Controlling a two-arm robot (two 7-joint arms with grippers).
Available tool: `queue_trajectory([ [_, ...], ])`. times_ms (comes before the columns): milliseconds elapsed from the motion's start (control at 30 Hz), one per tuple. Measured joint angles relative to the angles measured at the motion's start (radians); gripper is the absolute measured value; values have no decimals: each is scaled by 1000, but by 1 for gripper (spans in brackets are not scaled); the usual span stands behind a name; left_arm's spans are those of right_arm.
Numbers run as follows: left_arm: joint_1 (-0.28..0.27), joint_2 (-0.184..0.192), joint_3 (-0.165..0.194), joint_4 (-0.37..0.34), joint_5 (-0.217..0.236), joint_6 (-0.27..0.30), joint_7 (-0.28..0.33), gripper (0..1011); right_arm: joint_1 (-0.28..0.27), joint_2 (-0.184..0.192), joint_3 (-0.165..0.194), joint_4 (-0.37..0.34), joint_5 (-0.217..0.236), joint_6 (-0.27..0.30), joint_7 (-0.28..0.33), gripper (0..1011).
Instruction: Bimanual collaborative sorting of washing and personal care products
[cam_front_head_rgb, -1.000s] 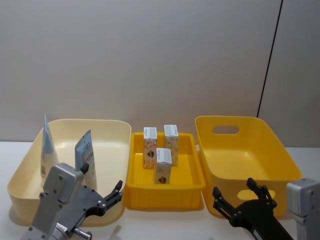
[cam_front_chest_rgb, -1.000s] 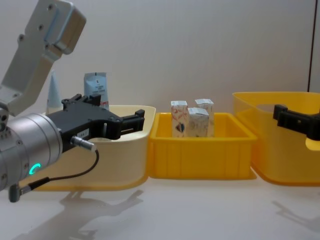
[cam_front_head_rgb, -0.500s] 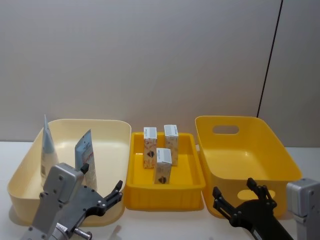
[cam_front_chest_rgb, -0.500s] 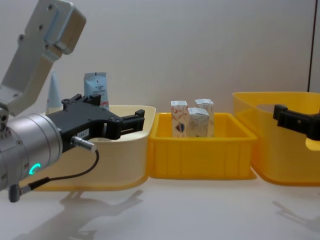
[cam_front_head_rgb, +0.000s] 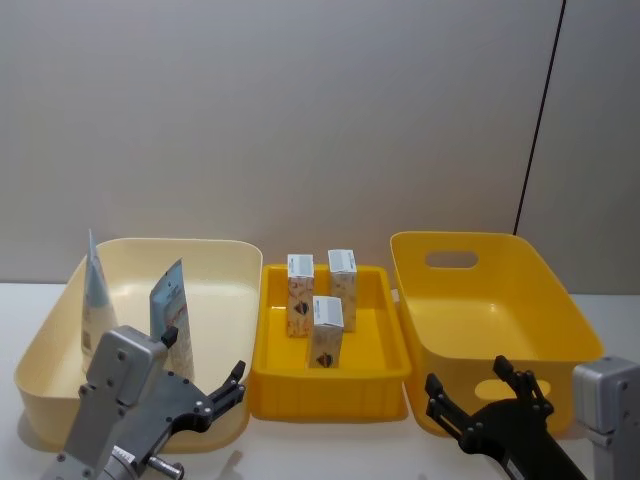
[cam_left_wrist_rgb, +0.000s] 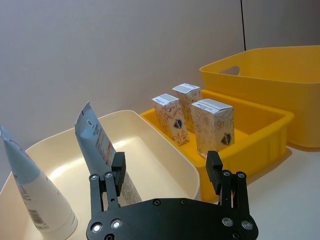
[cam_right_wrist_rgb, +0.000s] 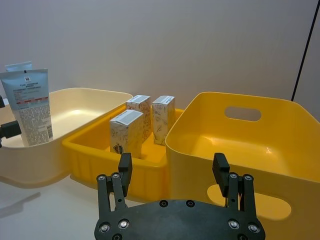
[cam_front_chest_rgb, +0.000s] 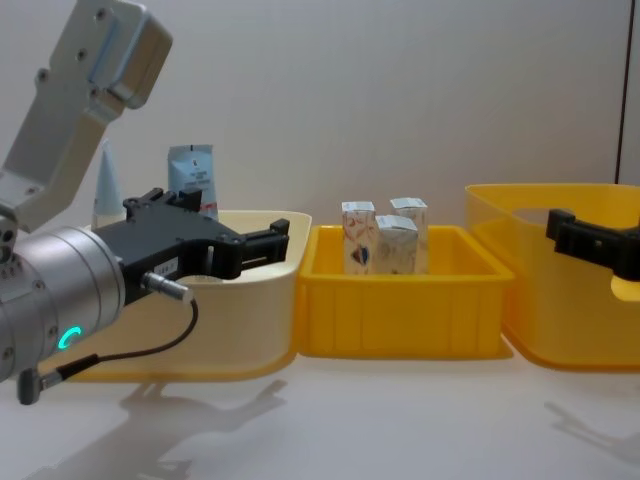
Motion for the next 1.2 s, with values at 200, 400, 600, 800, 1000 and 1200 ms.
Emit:
queue_trajectory([
  [200, 0, 0, 0, 0, 0, 0, 0, 1002, 0, 0, 0, 0, 0, 0, 0, 1001],
  [400, 0, 0, 0, 0, 0, 0, 0, 1002, 0, 0, 0, 0, 0, 0, 0, 1001],
  [600, 0, 0, 0, 0, 0, 0, 0, 1002, 0, 0, 0, 0, 0, 0, 0, 1001],
  [800, 1, 0, -3, 0, -2, 0, -1, 1002, 0, 0, 0, 0, 0, 0, 0, 1002],
  [1000, 14, 7, -22, -9, -22, -2, -13, 1002, 0, 0, 0, 0, 0, 0, 0, 1001],
  [1200, 32, 13, -42, -21, -41, -6, -22, 1002, 0, 0, 0, 0, 0, 0, 0, 1002],
])
